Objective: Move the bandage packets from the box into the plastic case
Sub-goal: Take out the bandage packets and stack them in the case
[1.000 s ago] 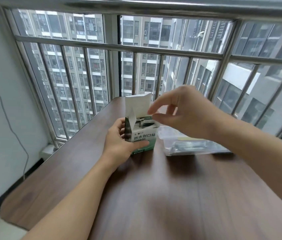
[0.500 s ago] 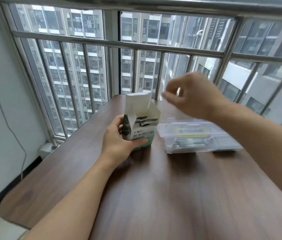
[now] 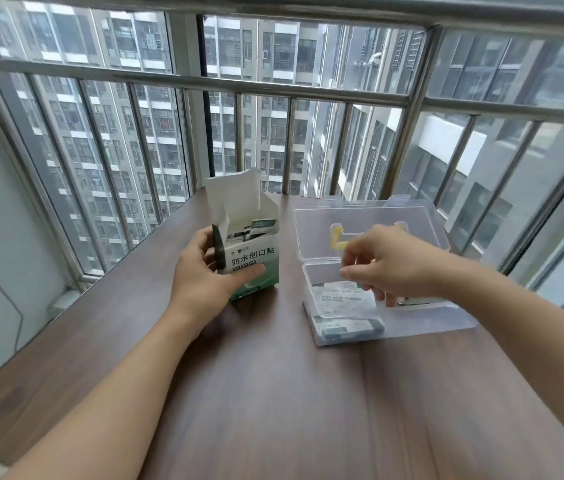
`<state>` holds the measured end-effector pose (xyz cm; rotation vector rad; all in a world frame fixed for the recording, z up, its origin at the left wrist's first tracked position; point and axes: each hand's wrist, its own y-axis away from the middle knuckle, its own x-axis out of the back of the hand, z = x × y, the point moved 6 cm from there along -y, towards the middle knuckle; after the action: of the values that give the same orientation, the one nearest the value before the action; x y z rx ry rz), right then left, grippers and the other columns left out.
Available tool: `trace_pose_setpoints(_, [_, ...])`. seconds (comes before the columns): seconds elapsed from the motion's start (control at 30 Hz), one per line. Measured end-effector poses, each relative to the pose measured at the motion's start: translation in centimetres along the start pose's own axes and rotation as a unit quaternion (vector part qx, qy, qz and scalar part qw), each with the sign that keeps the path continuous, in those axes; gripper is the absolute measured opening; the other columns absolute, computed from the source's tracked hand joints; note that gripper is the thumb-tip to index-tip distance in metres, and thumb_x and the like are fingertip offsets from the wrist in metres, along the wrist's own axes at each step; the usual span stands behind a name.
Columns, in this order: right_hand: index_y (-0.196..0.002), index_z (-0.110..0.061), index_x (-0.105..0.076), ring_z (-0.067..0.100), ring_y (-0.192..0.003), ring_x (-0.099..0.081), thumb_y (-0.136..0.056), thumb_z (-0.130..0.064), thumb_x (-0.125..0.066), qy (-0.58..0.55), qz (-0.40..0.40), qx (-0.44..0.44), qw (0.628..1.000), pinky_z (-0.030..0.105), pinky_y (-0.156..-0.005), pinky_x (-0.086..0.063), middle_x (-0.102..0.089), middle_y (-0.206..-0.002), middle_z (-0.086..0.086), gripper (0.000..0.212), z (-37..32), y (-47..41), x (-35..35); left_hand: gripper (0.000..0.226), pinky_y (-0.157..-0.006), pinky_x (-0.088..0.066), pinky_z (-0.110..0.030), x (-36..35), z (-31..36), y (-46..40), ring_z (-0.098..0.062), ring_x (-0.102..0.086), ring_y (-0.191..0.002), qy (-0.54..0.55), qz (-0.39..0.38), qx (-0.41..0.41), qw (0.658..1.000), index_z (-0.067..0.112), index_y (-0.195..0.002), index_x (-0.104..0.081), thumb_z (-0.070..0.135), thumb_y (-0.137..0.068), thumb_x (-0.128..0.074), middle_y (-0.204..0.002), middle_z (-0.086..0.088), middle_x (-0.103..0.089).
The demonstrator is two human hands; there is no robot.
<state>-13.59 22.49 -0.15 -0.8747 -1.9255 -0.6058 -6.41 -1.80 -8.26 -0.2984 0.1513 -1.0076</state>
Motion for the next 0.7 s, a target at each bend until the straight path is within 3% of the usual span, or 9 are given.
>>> trace_pose_setpoints(0.1, [-0.074,-0.014,-0.067,0.006,-0.041,-0.053,-0.089,-0.011,-0.067,-0.065,0.097,0.029,0.993,0.026,-0.052,-0.05,-0.059,-0.054,-0.004,0.016,0.8,0.4,-1.0,0.071,-0.086,-0.059,-0.035,-0.4,1.4,0.3,-0.017,-0.071,-0.101,0.005,0.015,-0.018,1.0,0.018,-0.119,-0.06,0.012,-0.057,-0.095,-0.109,0.001,-0.074])
trace_pose_setpoints(0.17, [-0.072,-0.017,-0.069,0.003,-0.046,-0.052,-0.084,-0.004,-0.067,-0.06,0.18,0.05,0.981,0.006,-0.066,-0.042,-0.058,-0.054,-0.008,0.017,1.0,1.0,-1.0,0.076,-0.085,-0.059,-0.036,-1.0,2.6,0.7,-0.016,-0.071,-0.102,0.015,0.017,-0.029,0.999,0.019,-0.119,-0.06,0.023,-0.052,-0.095,-0.109,0.002,-0.073])
trace_pose_setpoints(0.23, [-0.074,-0.015,-0.073,0.004,-0.052,-0.054,-0.08,-0.004,-0.067,-0.046,0.22,0.034,0.974,-0.002,-0.071,-0.035,-0.061,-0.058,-0.007,0.014,1.1,1.6,-0.9,0.079,-0.085,-0.059,-0.037,-1.7,3.5,1.0,-0.018,-0.07,-0.102,0.026,0.01,-0.035,0.999,0.018,-0.119,-0.059,0.025,-0.049,-0.097,-0.109,0.003,-0.073])
trace_pose_setpoints(0.27, [-0.075,-0.014,-0.075,0.004,-0.057,-0.057,-0.078,-0.005,-0.069,-0.033,0.214,0.016,0.976,0.0,-0.071,-0.036,-0.064,-0.061,-0.006,0.011,1.3,1.5,-1.0,0.079,-0.085,-0.059,-0.037,-2.0,3.7,1.2,-0.018,-0.07,-0.102,0.025,0.007,-0.039,0.999,0.018,-0.118,-0.06,0.023,-0.049,-0.098,-0.109,0.004,-0.074])
trace_pose_setpoints(0.33, [-0.077,-0.014,-0.076,0.012,-0.069,-0.065,-0.073,-0.009,-0.074,0.005,0.166,-0.03,0.986,0.019,-0.071,-0.05,-0.071,-0.07,-0.003,0.007,1.8,1.1,-1.5,0.077,-0.083,-0.059,-0.033,-2.6,4.2,1.6,-0.017,-0.07,-0.1,0.006,0.008,-0.05,0.999,0.02,-0.116,-0.06,0.023,-0.049,-0.097,-0.106,0.007,-0.074])
trace_pose_setpoints(0.4, [-0.081,-0.013,-0.076,0.015,-0.077,-0.068,-0.068,-0.012,-0.083,0.02,0.114,-0.059,0.992,0.027,-0.071,-0.056,-0.073,-0.077,-0.001,0.014,2.0,0.8,-1.8,0.072,-0.081,-0.059,-0.031,-2.8,4.3,1.8,-0.015,-0.07,-0.098,-0.007,0.02,-0.056,0.998,0.021,-0.115,-0.06,0.021,-0.052,-0.096,-0.103,0.007,-0.074])
trace_pose_setpoints(0.47, [-0.088,-0.014,-0.076,0.015,-0.082,-0.068,-0.067,-0.016,-0.088,0.033,0.068,-0.062,0.995,0.028,-0.076,-0.056,-0.074,-0.084,-0.002,0.023,1.7,0.7,-2.0,0.069,-0.082,-0.06,-0.035,-2.8,4.1,2.0,-0.016,-0.071,-0.098,-0.006,0.029,-0.054,0.998,0.019,-0.115,-0.06,0.017,-0.056,-0.096,-0.103,0.006,-0.074])
trace_pose_setpoints(0.57, [-0.092,-0.018,-0.076,0.014,-0.082,-0.063,-0.074,-0.014,-0.084,0.088,0.016,-0.05,0.995,0.023,-0.07,-0.048,-0.07,-0.084,-0.005,0.02,1.2,0.5,-2.2,0.07,-0.083,-0.06,-0.037,-2.8,3.9,2.2,-0.017,-0.071,-0.099,-0.003,0.032,-0.052,0.998,0.02,-0.114,-0.06,0.022,-0.054,-0.096,-0.103,0.006,-0.074])
trace_pose_setpoints(0.7, [-0.069,-0.019,-0.069,0.019,-0.073,-0.06,-0.071,-0.016,-0.084,0.137,0.004,-0.037,0.99,0.025,-0.059,-0.043,-0.064,-0.067,-0.004,0.016,0.9,0.1,-2.4,0.073,-0.084,-0.06,-0.038,-3.0,4.1,2.3,-0.019,-0.071,-0.1,-0.002,0.028,-0.055,0.998,0.022,-0.114,-0.06,0.03,-0.051,-0.095,-0.103,0.006,-0.074])
